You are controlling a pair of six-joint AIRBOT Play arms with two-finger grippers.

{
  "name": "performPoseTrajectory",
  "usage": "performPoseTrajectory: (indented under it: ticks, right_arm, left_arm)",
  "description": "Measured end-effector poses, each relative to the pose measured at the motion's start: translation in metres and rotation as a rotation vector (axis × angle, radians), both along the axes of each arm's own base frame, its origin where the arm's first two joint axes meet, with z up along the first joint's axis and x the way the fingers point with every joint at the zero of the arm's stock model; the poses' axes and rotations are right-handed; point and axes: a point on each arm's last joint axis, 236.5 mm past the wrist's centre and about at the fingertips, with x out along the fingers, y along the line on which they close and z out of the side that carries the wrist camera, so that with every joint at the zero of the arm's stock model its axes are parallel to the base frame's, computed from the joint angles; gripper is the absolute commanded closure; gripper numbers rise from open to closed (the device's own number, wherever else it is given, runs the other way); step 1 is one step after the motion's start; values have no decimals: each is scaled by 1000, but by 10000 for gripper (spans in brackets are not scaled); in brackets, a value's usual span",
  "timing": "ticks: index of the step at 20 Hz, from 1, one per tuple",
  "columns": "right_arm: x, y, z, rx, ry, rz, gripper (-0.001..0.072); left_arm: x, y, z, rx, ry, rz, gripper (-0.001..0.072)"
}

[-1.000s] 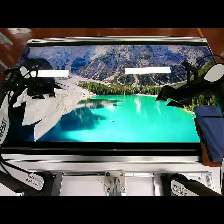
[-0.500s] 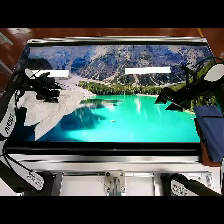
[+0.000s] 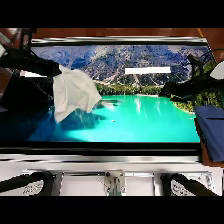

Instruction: Fold the shirts.

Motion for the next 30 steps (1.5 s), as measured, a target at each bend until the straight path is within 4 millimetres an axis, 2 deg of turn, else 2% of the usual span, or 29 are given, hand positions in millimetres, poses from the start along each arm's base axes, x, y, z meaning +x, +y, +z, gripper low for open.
performPoseTrajectory:
  ticks: [1,3,4,6,7,9,12,13,14,15,16,17,19,21,24,25,28,30]
  right_arm:
    - [-1,-3,14,-19,-39,5,33]
    - [-8,-10,45,-63,-117,13,33]
    - [-15,-14,61,-86,-152,16,33]
    - [-33,-20,84,-126,-191,22,33]
    - [-44,-22,90,-142,-190,27,33]
    - [-67,-26,92,-165,-149,42,33]
    - [-88,-28,74,-177,-59,57,33]
    - [-90,-28,61,-173,-30,58,33]
    - [-90,-26,47,-162,-10,58,33]
    - [-86,-21,31,-137,1,57,33]
    - [-83,-14,15,-107,11,59,33]
    - [-78,-7,-2,-69,18,58,33]
    - [-68,8,-30,4,36,58,33]
    - [-58,21,-53,70,58,66,33]
    - [-48,40,-79,161,104,83,33]
    - [-46,46,-86,192,120,90,33]
    - [-41,58,-104,255,162,101,33]
    - [-39,62,-113,275,180,105,33]
  left_arm:
    - [-13,-13,18,-21,-35,-19,667]
    - [-37,-44,42,-63,-76,-72,667]
    - [-47,-60,46,-77,-77,-101,667]
    - [-64,-92,41,-94,-52,-165,667]
    - [-71,-108,32,-96,-28,-194,667]
    - [-83,-141,3,-83,40,-254,667]
    - [-98,-179,-62,-31,179,-313,666]
    - [-102,-188,-87,-9,232,-320,613]
    - [-105,-195,-112,14,285,-322,358]
    - [-108,-198,-131,30,333,-319,44]
    - [-111,-199,-146,46,376,-315,0]
    - [-111,-197,-156,56,407,-305,0]
    - [-104,-179,-164,73,450,-265,0]
    - [-93,-148,-162,83,482,-215,0]
    - [-82,-88,-167,99,550,-114,-1]
    - [-83,-72,-173,100,581,-85,-3]
    - [-102,-33,-211,87,724,-4,-5]
    - [-114,-26,-237,35,793,30,-5]
